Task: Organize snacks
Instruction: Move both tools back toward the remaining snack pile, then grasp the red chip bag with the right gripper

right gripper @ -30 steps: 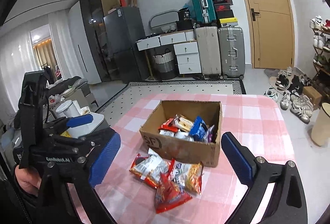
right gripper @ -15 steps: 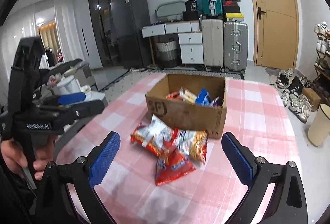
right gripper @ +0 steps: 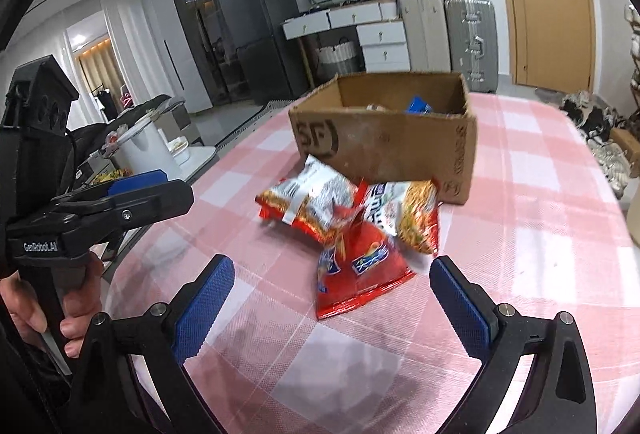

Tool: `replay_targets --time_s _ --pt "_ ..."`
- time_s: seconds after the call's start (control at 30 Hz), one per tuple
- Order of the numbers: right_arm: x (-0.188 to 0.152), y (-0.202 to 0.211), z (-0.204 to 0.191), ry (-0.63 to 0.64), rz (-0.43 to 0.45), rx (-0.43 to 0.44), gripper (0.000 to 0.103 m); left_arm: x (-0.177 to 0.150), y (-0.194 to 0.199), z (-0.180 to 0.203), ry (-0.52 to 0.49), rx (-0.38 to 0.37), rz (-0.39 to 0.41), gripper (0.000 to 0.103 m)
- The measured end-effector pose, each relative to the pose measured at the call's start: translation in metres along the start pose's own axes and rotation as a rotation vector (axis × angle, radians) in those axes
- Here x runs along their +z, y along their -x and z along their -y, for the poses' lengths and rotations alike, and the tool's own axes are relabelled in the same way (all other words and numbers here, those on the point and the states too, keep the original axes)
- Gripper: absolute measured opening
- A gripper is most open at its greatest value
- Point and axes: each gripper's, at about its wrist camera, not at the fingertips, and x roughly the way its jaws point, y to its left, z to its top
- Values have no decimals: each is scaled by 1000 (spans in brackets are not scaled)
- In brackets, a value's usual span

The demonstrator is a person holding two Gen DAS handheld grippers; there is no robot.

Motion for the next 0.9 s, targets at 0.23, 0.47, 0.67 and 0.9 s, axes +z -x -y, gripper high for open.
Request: replay_targets --time_s 0.23,0.47,0.67,0.9 --pt "1 -28 10 -11 -32 22 100 -7 -19 -20 59 31 -3 102" --pt "4 -55 14 -39 -70 65 100 -14 -38 -39 99 39 -28 102" --pt "11 -78 11 -15 -106 31 91 -14 -46 -48 119 33 -27 102" --pt "12 -92 25 -69 -126 13 66 -20 -56 -53 137 35 -61 102"
